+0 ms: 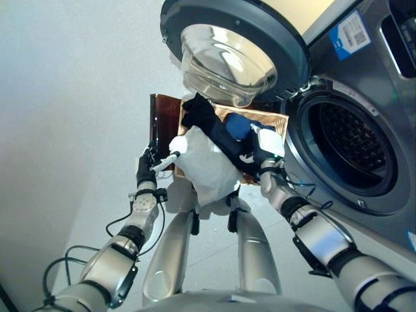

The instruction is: Pick up the clothes and place them into the washing machine

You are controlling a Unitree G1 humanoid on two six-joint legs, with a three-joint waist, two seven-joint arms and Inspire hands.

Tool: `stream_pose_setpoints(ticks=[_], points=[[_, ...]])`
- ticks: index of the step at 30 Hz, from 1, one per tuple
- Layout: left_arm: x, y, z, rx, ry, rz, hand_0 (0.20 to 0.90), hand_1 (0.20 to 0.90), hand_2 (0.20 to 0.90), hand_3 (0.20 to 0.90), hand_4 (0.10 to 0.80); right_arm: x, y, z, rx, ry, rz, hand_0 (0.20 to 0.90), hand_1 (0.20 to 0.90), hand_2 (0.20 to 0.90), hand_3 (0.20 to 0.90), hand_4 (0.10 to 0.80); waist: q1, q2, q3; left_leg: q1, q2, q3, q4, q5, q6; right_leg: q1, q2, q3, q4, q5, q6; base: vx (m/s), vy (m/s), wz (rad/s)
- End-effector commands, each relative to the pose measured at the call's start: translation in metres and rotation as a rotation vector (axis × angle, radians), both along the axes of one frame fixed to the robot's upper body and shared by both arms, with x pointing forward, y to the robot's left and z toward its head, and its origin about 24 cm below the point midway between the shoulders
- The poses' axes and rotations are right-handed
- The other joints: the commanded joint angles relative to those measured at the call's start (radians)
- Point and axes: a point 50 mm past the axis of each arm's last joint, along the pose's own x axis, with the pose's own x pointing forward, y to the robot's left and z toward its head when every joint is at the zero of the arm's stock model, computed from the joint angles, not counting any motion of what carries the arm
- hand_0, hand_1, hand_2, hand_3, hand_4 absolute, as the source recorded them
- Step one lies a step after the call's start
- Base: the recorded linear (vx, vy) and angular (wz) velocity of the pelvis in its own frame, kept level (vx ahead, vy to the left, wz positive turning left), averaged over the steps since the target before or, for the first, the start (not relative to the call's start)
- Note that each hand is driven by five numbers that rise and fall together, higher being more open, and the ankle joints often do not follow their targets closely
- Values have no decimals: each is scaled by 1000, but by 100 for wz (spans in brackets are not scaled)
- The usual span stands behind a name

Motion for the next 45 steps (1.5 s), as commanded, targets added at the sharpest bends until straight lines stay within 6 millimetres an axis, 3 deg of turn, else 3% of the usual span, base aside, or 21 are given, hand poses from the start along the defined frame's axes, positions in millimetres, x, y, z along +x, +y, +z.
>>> stream_pose_setpoints(ticks=[1, 17, 33, 45], points=[[-2, -9, -7, -14, 32, 9, 900, 900, 900, 900, 800, 6, 16, 12, -58, -68, 88, 900, 900, 900, 900, 800, 3, -2, 33, -51, -12, -1, 84, -78, -50, 91, -40, -31, -175, 97, 37, 0, 0, 0], [-8, -4, -12, -2, 48, 29, 900, 900, 900, 900, 800, 17, 13, 33, -33, -161, 47, 900, 900, 900, 900, 800, 11, -2, 42, -64, -10, 6, 81, -74, -50, 77, -41, -34, -179, 107, 41, 2, 2, -1], [-9, -7, -11, -1, 35, 27, 900, 900, 900, 900, 800, 9, 5, 21, -86, -154, 9, 900, 900, 900, 900, 800, 3, -8, 32, -42, -7, 8, 85, -83, -49, 96, -40, -36, -177, 102, 40, 0, 0, 0], [-6, -7, -7, -4, 13, 19, 900, 900, 900, 900, 800, 24, -1, 48, -144, -222, -2, 900, 900, 900, 900, 800, 16, 6, 54, -81, -8, 3, 85, -69, -50, 50, -39, -38, -161, 102, 34, -2, 0, 0]])
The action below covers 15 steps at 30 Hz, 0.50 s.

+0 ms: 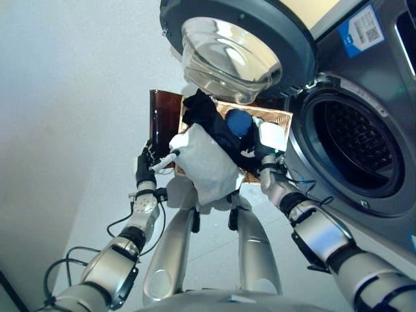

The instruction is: Pick up the clothes and place them into the washing machine

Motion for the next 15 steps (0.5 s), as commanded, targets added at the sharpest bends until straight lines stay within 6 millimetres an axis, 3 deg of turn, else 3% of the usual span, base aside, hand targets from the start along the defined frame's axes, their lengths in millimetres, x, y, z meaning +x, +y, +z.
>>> stream_pose_setpoints(ticks=[1, 10, 15], points=[[-3, -6, -8, 0, 53, -5, 900, 900, 900, 900, 800, 19, -3, 40, -95, -142, 20, 900, 900, 900, 900, 800, 13, 12, 40, -86, -12, -2, 103, -65, -51, 48, -43, -42, -138, 100, 33, -29, -3, 6], [4, -9, 6, -13, -16, -33, 900, 900, 900, 900, 800, 37, -13, 87, -127, -261, -25, 900, 900, 900, 900, 800, 29, 38, 72, -162, -12, -7, 105, -47, -55, -50, -48, -49, -89, 89, 28, -17, -1, 5], [9, -11, 13, -17, -47, -43, 900, 900, 900, 900, 800, 42, -14, 103, -137, -291, -33, 900, 900, 900, 900, 800, 31, 44, 79, -199, -12, -6, 116, -45, -56, -92, -50, -44, -69, 86, 26, -3, 0, 1]])
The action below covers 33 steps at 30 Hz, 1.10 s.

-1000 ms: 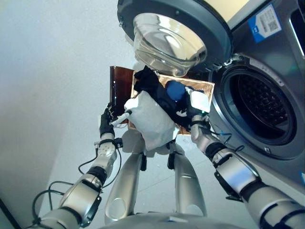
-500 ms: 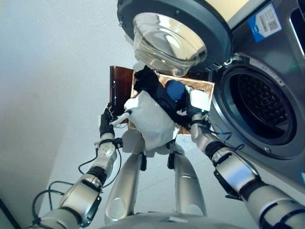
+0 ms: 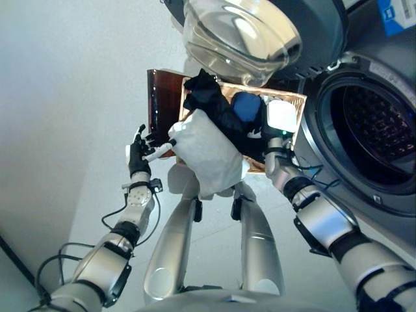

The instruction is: Pick up the clothes and place them into the washing machine

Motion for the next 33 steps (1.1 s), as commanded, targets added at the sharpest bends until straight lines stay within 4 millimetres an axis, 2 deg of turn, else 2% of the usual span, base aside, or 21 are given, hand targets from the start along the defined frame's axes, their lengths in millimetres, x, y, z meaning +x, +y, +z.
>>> stream_pose_setpoints(ticks=[1, 12, 13, 14, 15, 17, 18, 33], points=[[-6, -23, -18, -19, 106, -60, 900, 900, 900, 900, 800, 21, -8, 54, -57, -76, -12, 900, 900, 900, 900, 800, 16, 26, 30, -93, -9, 0, 100, -48, -52, 14, -43, -33, -97, 88, 28, 0, 0, 0], [-3, -24, -15, -16, 101, -67, 900, 900, 900, 900, 800, 24, -1, 57, -55, -41, 21, 900, 900, 900, 900, 800, 11, 18, 32, -124, -10, 4, 107, -51, -51, -17, -43, -27, -100, 96, 30, 0, 4, -1], [-2, -23, -14, -16, 99, -67, 900, 900, 900, 900, 800, 25, -1, 57, -61, -27, 22, 801, 801, 801, 801, 729, 10, 18, 32, -124, -10, 7, 104, -51, -52, -19, -43, -26, -102, 98, 31, 0, 0, 0], [-2, -23, -14, -16, 99, -67, 900, 900, 900, 900, 800, 25, -1, 57, -61, -27, 22, 801, 801, 801, 801, 729, 10, 18, 32, -124, -10, 7, 104, -51, -52, -19, -43, -26, -102, 98, 31, 0, 0, 0], [-3, -22, -15, -15, 102, -69, 900, 900, 900, 900, 800, 25, -4, 59, -60, -25, 13, 472, 472, 472, 472, 494, 13, 21, 31, -125, -10, 8, 103, -49, -53, -20, -44, -26, -104, 99, 31, 0, 0, 0], [-3, -22, -15, -15, 99, -66, 900, 900, 900, 900, 800, 26, -3, 61, -59, -29, 15, 241, 241, 241, 241, 329, 13, 21, 31, -125, -10, 9, 102, -49, -53, -20, -43, -25, -106, 100, 31, 0, 0, 0], [-4, -21, -15, -13, 100, -68, 900, 900, 900, 900, 800, 26, -4, 62, -53, -35, 15, 200, 200, 200, 200, 300, 14, 21, 32, -126, -9, 9, 102, -49, -53, -21, -43, -25, -106, 101, 31, 0, 0, 0], [-9, -16, -22, -6, 126, -55, 900, 900, 900, 900, 800, 25, -3, 58, -36, -26, 23, 200, 200, 200, 200, 300, 11, 12, 21, -112, -9, 11, 96, -49, -55, -7, -39, -27, -116, 102, 31, 0, 0, -1]])
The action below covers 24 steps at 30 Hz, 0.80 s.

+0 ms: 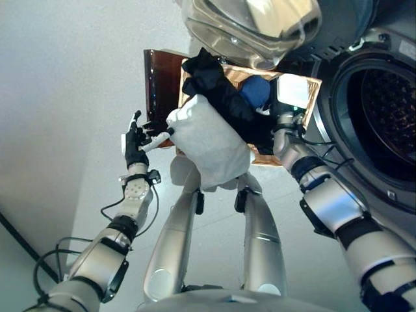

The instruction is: Pick up the clothes and place them into the washing machine

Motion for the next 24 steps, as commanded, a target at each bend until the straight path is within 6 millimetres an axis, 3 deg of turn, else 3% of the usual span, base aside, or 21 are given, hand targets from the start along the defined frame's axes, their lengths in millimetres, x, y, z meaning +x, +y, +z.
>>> stream_pose_setpoints(ticks=[1, 14, 24], points=[[-16, -17, -39, 6, 200, -57, 900, 900, 900, 900, 800, 5, 6, 15, -34, -36, 29, 200, 200, 200, 200, 300, -4, 11, 19, -43, -9, 13, 89, -74, -29, 72, -28, -7, -141, 91, 40, 0, 0, 0], [-23, -11, -46, 0, 228, -36, 900, 900, 900, 900, 800, -1, 4, 2, 65, -33, 42, 200, 200, 200, 200, 300, -18, -2, 6, -7, -4, 20, 92, -83, -26, 109, -24, -3, -142, 89, 41, 2, -1, -1], [-36, 2, -61, -17, 294, 29, 900, 900, 900, 900, 800, -27, 9, -36, 310, -16, 158, 200, 200, 200, 200, 300, -63, -55, -22, 110, 6, 30, 71, -94, -26, 235, -18, -9, -184, 92, 47, 23, -30, -3]])
